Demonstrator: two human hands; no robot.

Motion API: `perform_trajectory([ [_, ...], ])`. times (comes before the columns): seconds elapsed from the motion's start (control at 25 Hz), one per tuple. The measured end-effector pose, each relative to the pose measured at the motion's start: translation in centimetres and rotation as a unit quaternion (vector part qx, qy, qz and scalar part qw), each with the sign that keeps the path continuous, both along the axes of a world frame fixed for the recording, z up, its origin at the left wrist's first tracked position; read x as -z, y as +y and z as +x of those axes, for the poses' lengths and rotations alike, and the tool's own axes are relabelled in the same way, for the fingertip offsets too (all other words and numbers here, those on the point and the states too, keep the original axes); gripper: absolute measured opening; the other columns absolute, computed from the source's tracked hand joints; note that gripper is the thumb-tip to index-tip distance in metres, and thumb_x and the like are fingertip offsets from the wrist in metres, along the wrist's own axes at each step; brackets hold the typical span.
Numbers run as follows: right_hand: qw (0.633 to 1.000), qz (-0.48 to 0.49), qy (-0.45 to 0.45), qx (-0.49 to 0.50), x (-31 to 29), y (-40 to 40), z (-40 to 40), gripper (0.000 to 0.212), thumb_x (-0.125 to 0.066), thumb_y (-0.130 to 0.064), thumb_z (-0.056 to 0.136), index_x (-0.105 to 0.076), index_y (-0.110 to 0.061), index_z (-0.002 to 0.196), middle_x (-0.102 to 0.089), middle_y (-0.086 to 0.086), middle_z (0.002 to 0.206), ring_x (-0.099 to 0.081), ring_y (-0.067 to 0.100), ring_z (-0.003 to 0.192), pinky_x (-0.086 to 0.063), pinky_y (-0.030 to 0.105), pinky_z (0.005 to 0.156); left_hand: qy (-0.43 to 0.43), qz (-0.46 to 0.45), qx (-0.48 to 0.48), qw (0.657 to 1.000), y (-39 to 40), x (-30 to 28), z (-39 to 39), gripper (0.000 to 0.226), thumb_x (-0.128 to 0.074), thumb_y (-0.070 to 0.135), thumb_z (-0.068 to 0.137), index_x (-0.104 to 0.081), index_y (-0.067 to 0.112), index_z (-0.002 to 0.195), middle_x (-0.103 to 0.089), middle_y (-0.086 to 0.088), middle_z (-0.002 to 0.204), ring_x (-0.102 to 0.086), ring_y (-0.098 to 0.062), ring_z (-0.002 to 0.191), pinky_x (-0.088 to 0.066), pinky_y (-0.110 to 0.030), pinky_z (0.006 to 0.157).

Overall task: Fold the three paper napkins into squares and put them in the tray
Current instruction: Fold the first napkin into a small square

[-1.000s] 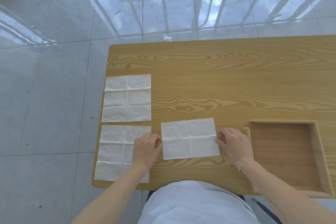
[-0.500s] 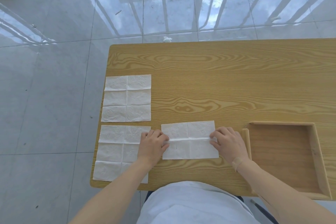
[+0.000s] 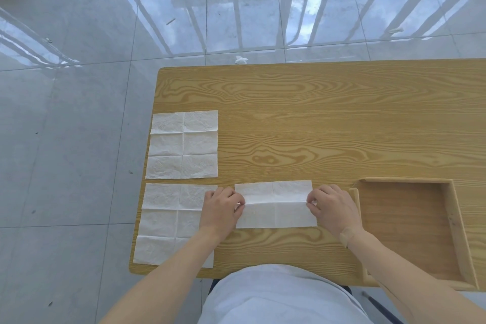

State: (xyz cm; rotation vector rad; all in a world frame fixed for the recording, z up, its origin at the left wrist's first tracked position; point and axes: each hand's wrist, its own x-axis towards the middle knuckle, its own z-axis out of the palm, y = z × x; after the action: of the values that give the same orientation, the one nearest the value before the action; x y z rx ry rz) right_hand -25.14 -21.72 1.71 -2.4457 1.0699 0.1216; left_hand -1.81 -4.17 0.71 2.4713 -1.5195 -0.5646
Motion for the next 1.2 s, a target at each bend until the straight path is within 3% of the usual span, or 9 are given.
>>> perform_trajectory([
  [0.2, 0.997, -0.045, -0.059, 0.015, -1.6, -1.5, 0.3, 0.011, -0.078, -0.014, 0.076, -0.069, -0.019, 0.075, -0.064, -0.006, 0.074, -0.057, 0.025, 0.077, -0.045, 0.037, 0.062, -0.017, -0.068, -0.012, 0.997, -1.9, -1.1, 1.5, 0.008, -0.074, 0.020, 0.083, -0.069, 0.025, 0.080, -0.064, 0.010, 0.082, -0.057, -0.017, 0.084, -0.034, -0.032, 0.078],
  [0.52, 0.986, -0.123, -0.110, 0.027, -2.5, -1.2, 0.4, 0.010, -0.078, -0.014, 0.077, -0.069, -0.018, 0.080, -0.067, -0.004, 0.083, -0.061, 0.027, 0.086, -0.047, 0.040, 0.069, -0.075, -0.179, 0.032, 0.980, -2.7, -2.2, 2.4, 0.005, -0.075, 0.020, 0.082, -0.070, 0.021, 0.082, -0.065, 0.005, 0.086, -0.057, -0.019, 0.085, -0.037, -0.032, 0.076],
  [0.64, 0.988, -0.120, -0.095, -0.001, -1.2, 0.6, -0.8, 0.010, -0.078, -0.015, 0.078, -0.069, -0.019, 0.080, -0.067, -0.005, 0.084, -0.060, 0.025, 0.085, -0.041, 0.033, 0.070, -0.074, -0.161, 0.061, 0.982, -0.6, -1.3, 1.6, 0.008, -0.077, 0.017, 0.082, -0.070, 0.020, 0.081, -0.066, 0.004, 0.085, -0.060, -0.021, 0.084, -0.043, -0.036, 0.076],
  [0.96, 0.997, -0.078, -0.024, -0.014, 1.1, 3.5, -3.1, 0.016, -0.080, -0.017, 0.074, -0.068, -0.024, 0.083, -0.066, -0.008, 0.087, -0.059, 0.020, 0.085, -0.042, 0.032, 0.066, -0.070, -0.074, 0.089, 0.991, 2.9, 0.6, 0.1, 0.017, -0.083, 0.012, 0.072, -0.070, 0.021, 0.078, -0.066, 0.003, 0.084, -0.060, -0.021, 0.080, -0.047, -0.035, 0.070],
  [1.08, 0.997, -0.079, -0.002, 0.010, 1.0, 4.1, -2.7, 0.021, -0.079, -0.016, 0.074, -0.070, -0.023, 0.092, -0.068, -0.007, 0.093, -0.061, 0.021, 0.091, -0.044, 0.034, 0.067, -0.081, -0.049, 0.101, 0.990, 2.9, 0.7, -0.1, 0.016, -0.080, 0.014, 0.073, -0.070, 0.021, 0.084, -0.066, 0.002, 0.090, -0.060, -0.022, 0.084, -0.048, -0.036, 0.072],
  [1.2, 0.995, -0.098, -0.024, -0.004, 1.1, 5.3, -1.4, 0.026, -0.068, -0.021, 0.084, -0.066, -0.020, 0.110, -0.066, -0.003, 0.110, -0.059, 0.024, 0.108, -0.047, 0.039, 0.081, -0.069, -0.059, 0.099, 0.991, 2.5, 0.7, -0.8, 0.017, -0.068, 0.026, 0.083, -0.068, 0.019, 0.098, -0.064, 0.000, 0.102, -0.058, -0.022, 0.095, -0.046, -0.037, 0.080],
])
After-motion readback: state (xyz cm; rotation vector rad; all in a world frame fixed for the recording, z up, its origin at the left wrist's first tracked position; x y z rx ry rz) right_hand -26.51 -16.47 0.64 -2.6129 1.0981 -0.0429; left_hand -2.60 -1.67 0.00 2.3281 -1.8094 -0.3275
